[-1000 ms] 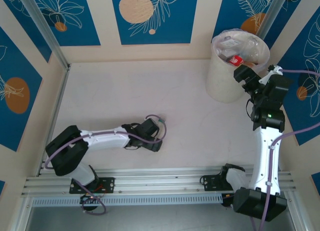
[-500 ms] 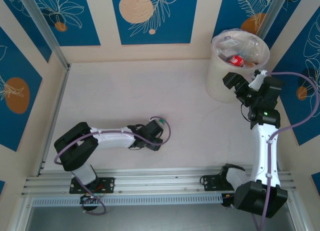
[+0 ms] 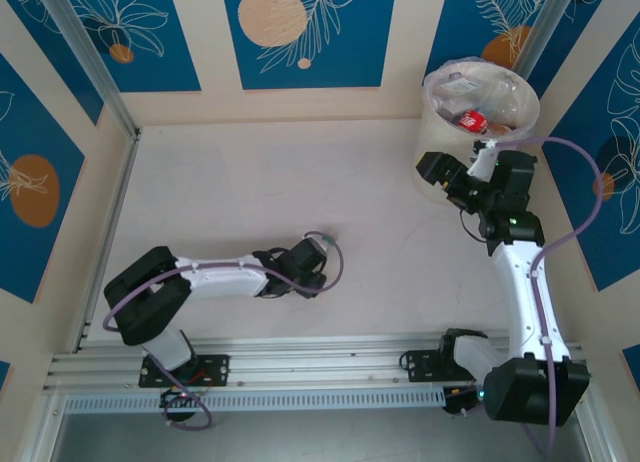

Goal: Put the plastic bottles in the bin

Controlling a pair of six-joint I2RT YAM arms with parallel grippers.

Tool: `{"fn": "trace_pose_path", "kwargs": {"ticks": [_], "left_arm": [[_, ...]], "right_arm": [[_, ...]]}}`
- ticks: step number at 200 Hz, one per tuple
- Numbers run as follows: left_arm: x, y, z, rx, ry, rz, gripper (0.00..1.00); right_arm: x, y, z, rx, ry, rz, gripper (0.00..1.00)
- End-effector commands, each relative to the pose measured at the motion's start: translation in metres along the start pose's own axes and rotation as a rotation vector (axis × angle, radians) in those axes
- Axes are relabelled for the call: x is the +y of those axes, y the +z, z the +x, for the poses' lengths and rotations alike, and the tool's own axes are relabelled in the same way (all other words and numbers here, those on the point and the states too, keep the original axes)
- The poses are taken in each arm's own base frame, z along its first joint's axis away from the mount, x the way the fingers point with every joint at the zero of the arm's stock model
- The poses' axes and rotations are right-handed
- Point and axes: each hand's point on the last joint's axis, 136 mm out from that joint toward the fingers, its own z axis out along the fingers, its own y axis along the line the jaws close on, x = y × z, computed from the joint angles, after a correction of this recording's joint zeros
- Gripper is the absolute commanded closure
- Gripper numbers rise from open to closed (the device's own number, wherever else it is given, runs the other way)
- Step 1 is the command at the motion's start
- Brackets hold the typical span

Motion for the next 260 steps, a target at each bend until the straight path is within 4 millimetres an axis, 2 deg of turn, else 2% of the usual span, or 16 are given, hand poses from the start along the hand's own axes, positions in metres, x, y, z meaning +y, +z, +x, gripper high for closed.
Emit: {"fn": "trace_pose_path", "kwargs": {"ticks": [1,25,60,92,114,137,162,208,235,247,260], "left_arm": [[-0.021,-0.034,-0.058,-0.252,0.050,0.118,0.62],[-0.036,-0.062,-0.095,-0.447,0.081,0.207,0.64],[-0.058,-0.087,-0.136,-0.584,0.144,0.312,0.64],[-0.075,-0.094,-0.155,-0.604,0.186,0.379,0.64],[-0.081,-0.094,-0.161,-0.605,0.192,0.397,0.64],[-0.081,-0.093,-0.164,-0.611,0.181,0.395,0.64],[-0.080,-0.091,-0.167,-0.607,0.171,0.391,0.62],[-0.079,-0.087,-0.167,-0.597,0.152,0.396,0.58],[-0.074,-0.088,-0.168,-0.604,0.128,0.386,0.44],[-0.072,-0.087,-0.167,-0.605,0.118,0.382,0.34],[-0.070,-0.090,-0.167,-0.616,0.115,0.384,0.27]], "right_arm": [[-0.008,0.017,0.026,0.095,0.036,0.047,0.01],[-0.001,0.036,0.059,0.238,0.093,0.001,0.02],[0.037,0.047,0.102,0.429,0.059,-0.208,0.01],[0.044,0.050,0.113,0.438,0.015,-0.222,0.00],[0.037,0.053,0.114,0.414,0.007,-0.187,0.03],[0.030,0.057,0.112,0.397,0.007,-0.154,0.21],[0.035,0.056,0.114,0.421,-0.016,-0.173,0.49],[0.032,0.053,0.111,0.389,-0.047,-0.133,0.83],[0.035,0.050,0.107,0.366,-0.071,-0.139,1.00],[0.035,0.050,0.106,0.356,-0.077,-0.138,1.00],[0.034,0.049,0.103,0.342,-0.082,-0.128,1.00]]}}
